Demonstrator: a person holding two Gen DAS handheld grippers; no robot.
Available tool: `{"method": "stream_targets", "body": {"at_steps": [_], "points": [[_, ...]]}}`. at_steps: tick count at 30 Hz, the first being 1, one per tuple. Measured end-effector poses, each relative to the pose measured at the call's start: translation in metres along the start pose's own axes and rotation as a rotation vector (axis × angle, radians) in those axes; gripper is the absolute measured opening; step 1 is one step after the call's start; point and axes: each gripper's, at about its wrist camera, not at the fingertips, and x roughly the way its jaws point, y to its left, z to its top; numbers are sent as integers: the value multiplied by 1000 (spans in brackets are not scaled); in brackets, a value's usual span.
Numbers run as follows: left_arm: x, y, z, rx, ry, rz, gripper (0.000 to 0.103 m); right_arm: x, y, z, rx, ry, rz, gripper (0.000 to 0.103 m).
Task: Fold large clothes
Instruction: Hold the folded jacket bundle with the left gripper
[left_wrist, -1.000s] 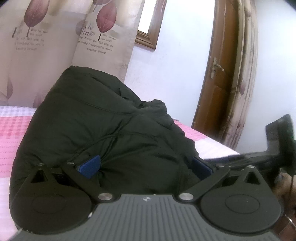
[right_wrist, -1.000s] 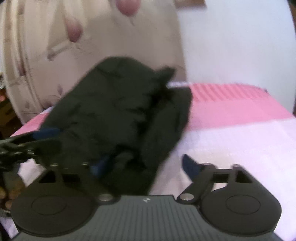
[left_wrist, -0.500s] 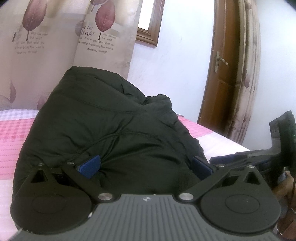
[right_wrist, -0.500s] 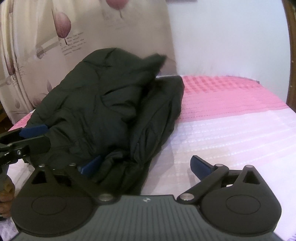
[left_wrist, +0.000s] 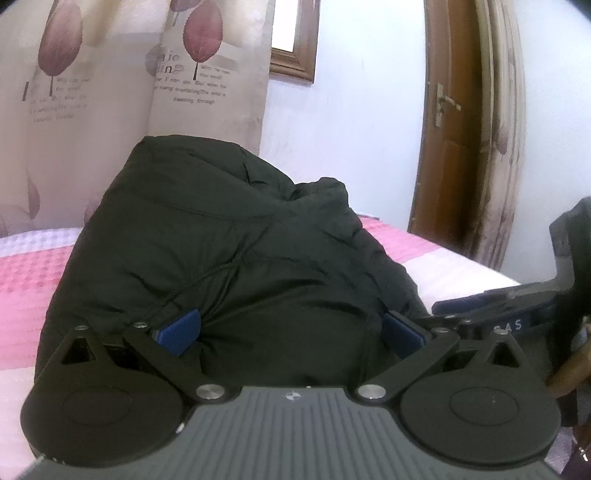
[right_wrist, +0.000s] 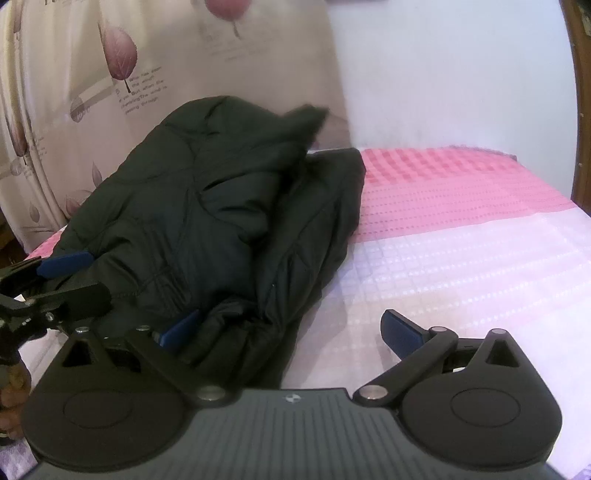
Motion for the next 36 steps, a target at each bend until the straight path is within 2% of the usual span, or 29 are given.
{"method": "stream_targets", "body": {"at_steps": [13,20,24,27,30,34,36], "points": [[-4,-3,16,24,49,63,103,1,-2,-1,9,-2,7,103],[-15,6,35,109,15,168,103,2,-3,-1,21,0,14,103],[-16,21,45,111,3,213,103,2,-4,-1,25,1,18,103],[-20,44,48,56,-14,256,103,2,-5,-1,29,2,20,103],[-23,81,47,-63,-33,279,103,2,-6,-1,33,3,24,103],[-20,130,41,-235,-15,222,103,2,-6,-1,36,4,27,103],[-11,148,39,-284,21,153,103,3,-7,-1,43,8,33,103]]}}
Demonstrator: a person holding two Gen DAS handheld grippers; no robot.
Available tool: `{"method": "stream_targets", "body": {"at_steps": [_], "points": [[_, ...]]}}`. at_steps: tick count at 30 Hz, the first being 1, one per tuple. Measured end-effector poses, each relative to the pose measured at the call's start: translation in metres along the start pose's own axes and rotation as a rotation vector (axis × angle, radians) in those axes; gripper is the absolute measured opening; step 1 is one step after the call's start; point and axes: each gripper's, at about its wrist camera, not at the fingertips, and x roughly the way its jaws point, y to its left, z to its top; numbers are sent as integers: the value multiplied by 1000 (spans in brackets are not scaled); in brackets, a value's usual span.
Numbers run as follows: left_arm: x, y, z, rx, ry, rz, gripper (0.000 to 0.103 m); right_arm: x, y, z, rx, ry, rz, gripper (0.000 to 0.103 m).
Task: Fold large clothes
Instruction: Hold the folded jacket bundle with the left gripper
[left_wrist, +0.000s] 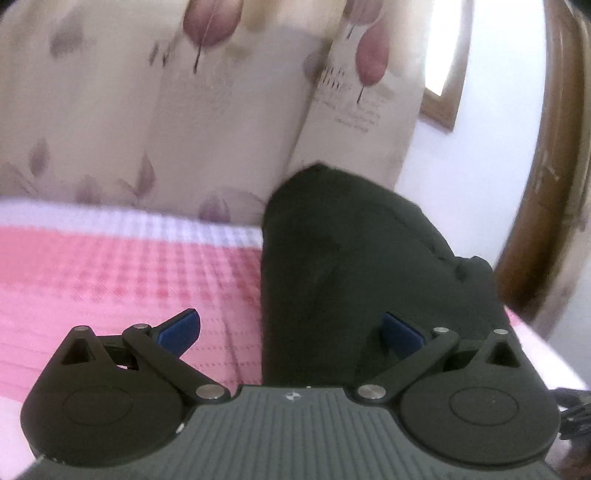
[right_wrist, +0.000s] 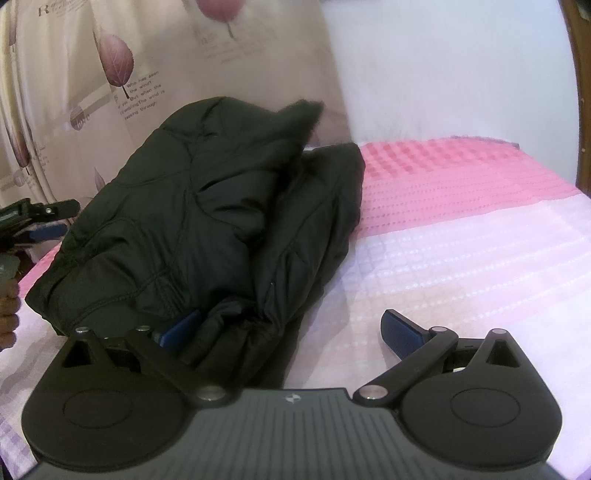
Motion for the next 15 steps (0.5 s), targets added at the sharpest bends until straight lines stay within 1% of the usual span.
{"method": "stream_targets", "body": {"at_steps": [4,6,8,10,12,14,15], "points": [[22,22,7,-94,85,-154,103,2,-4,1,16,10,14,103],[38,28,10,-146,146,-244,103,2,-5,2,21,14,18,103],[59,28,10,-177,235,-342,103,3,-6,3,27,20,24,103],[71,27,10,-152,262,-353,103,4,-7,5,35,30,32,103],[76,30,11,-157,278,-372,103,5,-9,7,53,45,46,103],[70,27,9,-137,272,-370,102,7,-11,10,67,63,64,103],[66,27,8,-120,260,-365,99,9,-11,12,70,73,73,103]]}}
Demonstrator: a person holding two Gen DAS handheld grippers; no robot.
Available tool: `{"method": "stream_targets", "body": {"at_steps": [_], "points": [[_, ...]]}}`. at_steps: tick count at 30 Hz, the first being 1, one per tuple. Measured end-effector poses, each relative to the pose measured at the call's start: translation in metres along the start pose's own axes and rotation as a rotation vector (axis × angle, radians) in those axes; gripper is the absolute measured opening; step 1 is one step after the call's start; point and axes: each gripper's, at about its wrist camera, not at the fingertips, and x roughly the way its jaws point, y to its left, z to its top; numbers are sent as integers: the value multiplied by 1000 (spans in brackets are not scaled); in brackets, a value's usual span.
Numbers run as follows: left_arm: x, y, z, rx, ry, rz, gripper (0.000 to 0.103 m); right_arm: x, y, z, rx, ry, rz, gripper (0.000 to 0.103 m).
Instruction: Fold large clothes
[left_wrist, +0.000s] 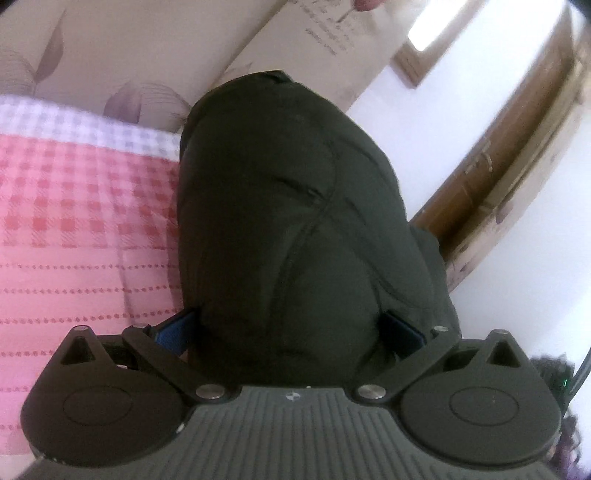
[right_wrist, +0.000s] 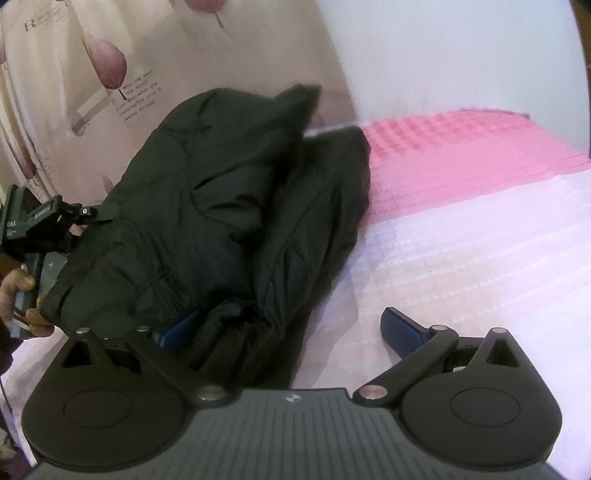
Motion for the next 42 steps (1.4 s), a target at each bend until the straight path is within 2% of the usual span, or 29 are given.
{"method": "stream_targets", "body": {"at_steps": [3,7,12,15,17,19,21,23,25,26,28,29,30,33,37,40,42], "points": [[-13,-7,-12,14,-44,33,90,8,3,8,-25,34,52,103],[-31,-7,-24,-7,-67,51,85,20,24,8,-102,68,129,100],[-71,-5,-50,-32,-76,82,84,25,45,2,-125,82,192,100],[-95,-2,-65,-79,-110,96,86,26,52,0,-146,95,239,101],[-107,-5,-68,-85,-149,140,86,27,52,4,-134,95,244,101],[-119,-17,-67,-44,-197,188,85,19,49,11,-125,64,219,101],[-131,-37,-64,24,-265,237,85,0,49,24,-146,-16,160,101],[-140,-56,-62,78,-326,228,85,-21,55,43,-179,-114,137,101],[-137,-75,-60,126,-338,204,85,-36,74,67,-241,-194,157,101],[-130,-84,-60,142,-323,185,83,-38,86,79,-289,-216,174,97],[-114,-96,-62,161,-268,142,75,-30,121,104,-415,-241,197,74],[-105,-102,-66,176,-242,128,74,-21,136,115,-461,-236,207,52],[-97,-106,-70,195,-227,130,73,-8,153,126,-502,-227,217,42],[-82,-110,-79,222,-215,144,72,42,196,153,-596,-158,254,33],[-71,-103,-75,189,-208,119,79,110,231,160,-723,-10,245,32],[-64,-100,-75,196,-206,119,81,150,237,151,-778,74,217,31],[-61,-95,-76,190,-208,111,81,167,225,144,-784,106,192,31]]}}
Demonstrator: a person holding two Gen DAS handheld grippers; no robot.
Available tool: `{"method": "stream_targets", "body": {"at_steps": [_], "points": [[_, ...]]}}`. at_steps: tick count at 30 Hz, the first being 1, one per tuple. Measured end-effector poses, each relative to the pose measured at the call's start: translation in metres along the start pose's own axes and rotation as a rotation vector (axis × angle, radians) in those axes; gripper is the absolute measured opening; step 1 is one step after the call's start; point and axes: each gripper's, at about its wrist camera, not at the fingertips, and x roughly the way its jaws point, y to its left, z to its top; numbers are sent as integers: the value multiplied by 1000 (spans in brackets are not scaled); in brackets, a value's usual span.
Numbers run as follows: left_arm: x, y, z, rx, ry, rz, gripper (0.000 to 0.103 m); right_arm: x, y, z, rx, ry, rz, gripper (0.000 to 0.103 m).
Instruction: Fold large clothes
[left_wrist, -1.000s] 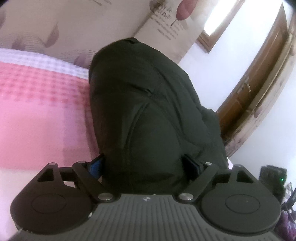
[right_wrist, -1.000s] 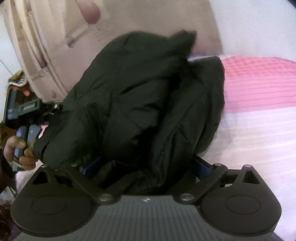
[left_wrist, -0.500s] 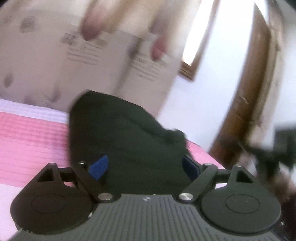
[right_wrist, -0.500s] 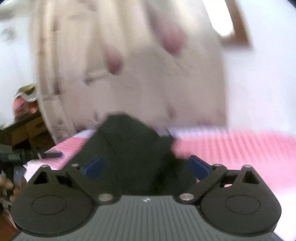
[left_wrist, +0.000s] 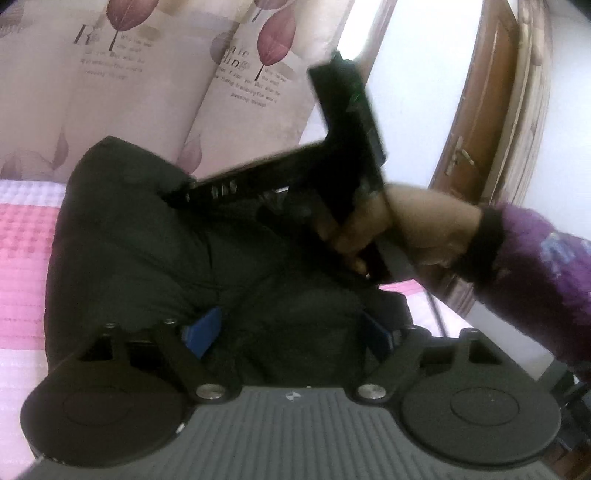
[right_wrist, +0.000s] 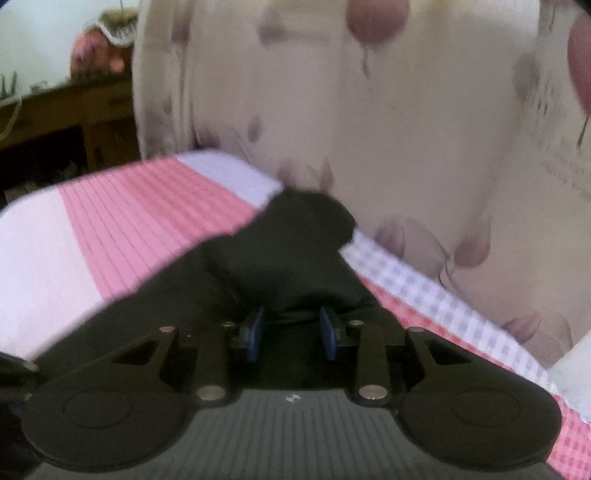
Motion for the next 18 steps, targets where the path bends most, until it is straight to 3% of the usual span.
{"method": "stream_targets", "body": {"at_steps": [4,9,18], "points": [[8,-3,-5,22,0,0,82,17,-19,-17,63,39,26,30],[14,5,-1,-30,17,-21,82,32,-20,-25,51,60,20,30],[19,8,7,-43,62,-41,81,40,-21,-40,71,52,26,30]]}}
